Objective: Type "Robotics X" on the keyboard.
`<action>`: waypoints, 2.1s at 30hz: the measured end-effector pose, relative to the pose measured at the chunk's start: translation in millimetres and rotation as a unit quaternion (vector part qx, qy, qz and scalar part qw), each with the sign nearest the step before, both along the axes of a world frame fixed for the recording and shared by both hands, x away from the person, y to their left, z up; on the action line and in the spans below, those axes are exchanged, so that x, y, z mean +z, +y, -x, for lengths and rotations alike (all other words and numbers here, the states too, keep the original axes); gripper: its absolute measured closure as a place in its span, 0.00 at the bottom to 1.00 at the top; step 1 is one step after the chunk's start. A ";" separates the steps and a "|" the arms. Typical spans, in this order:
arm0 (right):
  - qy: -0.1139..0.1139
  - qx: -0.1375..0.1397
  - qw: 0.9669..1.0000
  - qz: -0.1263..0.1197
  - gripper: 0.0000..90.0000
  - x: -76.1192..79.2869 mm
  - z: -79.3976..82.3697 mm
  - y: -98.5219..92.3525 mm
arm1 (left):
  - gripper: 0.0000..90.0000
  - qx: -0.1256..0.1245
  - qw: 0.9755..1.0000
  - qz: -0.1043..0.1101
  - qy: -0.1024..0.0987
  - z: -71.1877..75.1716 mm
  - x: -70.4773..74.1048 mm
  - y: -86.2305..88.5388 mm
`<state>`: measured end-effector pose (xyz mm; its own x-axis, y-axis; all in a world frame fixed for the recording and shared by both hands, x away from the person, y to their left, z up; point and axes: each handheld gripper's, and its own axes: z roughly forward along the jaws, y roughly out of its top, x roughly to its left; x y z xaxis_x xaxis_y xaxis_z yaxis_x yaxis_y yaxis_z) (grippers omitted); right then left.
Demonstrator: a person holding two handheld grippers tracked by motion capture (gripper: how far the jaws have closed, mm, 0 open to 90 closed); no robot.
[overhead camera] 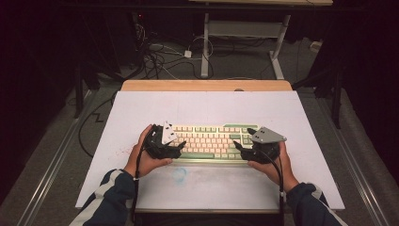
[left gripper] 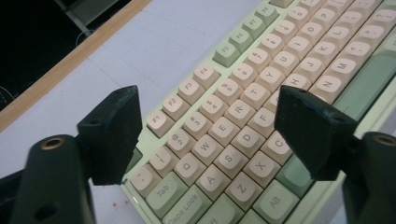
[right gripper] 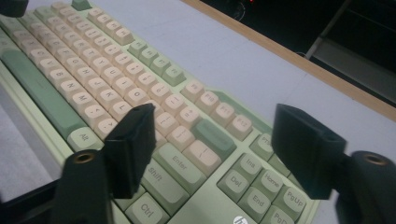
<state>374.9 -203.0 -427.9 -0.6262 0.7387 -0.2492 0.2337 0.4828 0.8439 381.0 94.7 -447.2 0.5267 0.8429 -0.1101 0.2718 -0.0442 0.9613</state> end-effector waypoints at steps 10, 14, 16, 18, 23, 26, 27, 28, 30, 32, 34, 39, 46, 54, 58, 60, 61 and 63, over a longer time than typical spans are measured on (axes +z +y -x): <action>-0.020 -0.032 0.999 0.000 0.20 -1.8 -0.4 3.1 | 0.18 -0.009 1.000 -0.014 -0.008 4.1 -3.7 -3.2; -0.025 -0.033 0.999 0.001 0.20 -2.3 0.7 4.4 | 0.18 -0.009 1.000 -0.013 -0.013 5.3 -3.1 -4.1; -0.029 -0.032 0.999 0.004 0.21 -2.2 1.2 5.1 | 0.18 -0.010 1.000 -0.009 -0.015 5.8 -2.4 -4.4; -0.030 -0.032 0.999 0.003 0.21 -1.8 2.0 5.6 | 0.18 -0.011 1.000 -0.005 -0.018 6.6 -1.5 -4.5; -0.031 -0.032 0.999 0.007 0.21 -1.5 3.8 6.8 | 0.18 -0.012 1.000 -0.008 -0.022 9.5 -0.7 -5.8; -0.034 -0.031 0.999 0.009 0.22 -0.5 5.3 6.9 | 0.18 -0.010 1.000 -0.014 -0.026 11.3 -0.5 -5.9; -0.035 -0.031 0.999 0.008 0.22 0.0 6.1 7.1 | 0.18 -0.009 1.000 -0.014 -0.026 11.8 -0.4 -5.7; -0.036 -0.030 0.999 0.008 0.22 0.5 6.9 7.0 | 0.18 -0.008 1.000 -0.014 -0.026 12.5 -0.2 -5.4; -0.039 -0.029 0.999 0.009 0.22 1.5 8.3 7.2 | 0.18 -0.009 0.999 -0.015 -0.029 14.6 -0.5 -5.1; -0.040 -0.028 0.999 0.006 0.22 2.5 10.5 7.5 | 0.18 -0.010 0.999 -0.017 -0.033 16.9 -0.4 -4.5; -0.041 -0.025 0.999 0.007 0.22 3.5 12.4 7.9 | 0.18 -0.011 0.999 -0.019 -0.035 18.6 -0.4 -4.2; -0.045 -0.023 0.999 0.007 0.22 5.4 16.3 8.3 | 0.18 -0.011 0.998 -0.029 -0.047 22.8 -1.4 -4.9; -0.047 -0.022 0.999 0.006 0.22 7.4 20.3 7.3 | 0.18 -0.018 0.998 -0.029 -0.050 28.5 -1.0 -3.3; -0.052 -0.021 0.998 0.005 0.22 10.3 25.6 5.0 | 0.18 -0.027 0.998 -0.025 -0.054 35.1 0.3 0.5; -0.053 -0.017 0.998 0.009 0.22 11.3 27.6 4.5 | 0.18 -0.032 0.997 -0.029 -0.059 38.2 -0.6 2.2; -0.052 -0.016 0.998 0.010 0.22 11.2 28.6 3.9 | 0.18 -0.033 0.997 -0.029 -0.059 39.1 -1.2 3.9; -0.052 -0.017 0.998 0.010 0.22 11.2 29.0 3.5 | 0.18 -0.032 0.997 -0.029 -0.060 39.5 -1.5 4.6; -0.052 -0.017 0.998 0.010 0.22 11.2 29.8 2.7 | 0.18 -0.032 0.997 -0.030 -0.061 40.1 -1.6 5.8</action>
<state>345.1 -200.3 -416.7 -0.5708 0.7539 -0.3254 0.1629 0.4924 0.8550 340.9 100.6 -448.9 0.5858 0.8105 0.0076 0.1484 -0.1164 0.9821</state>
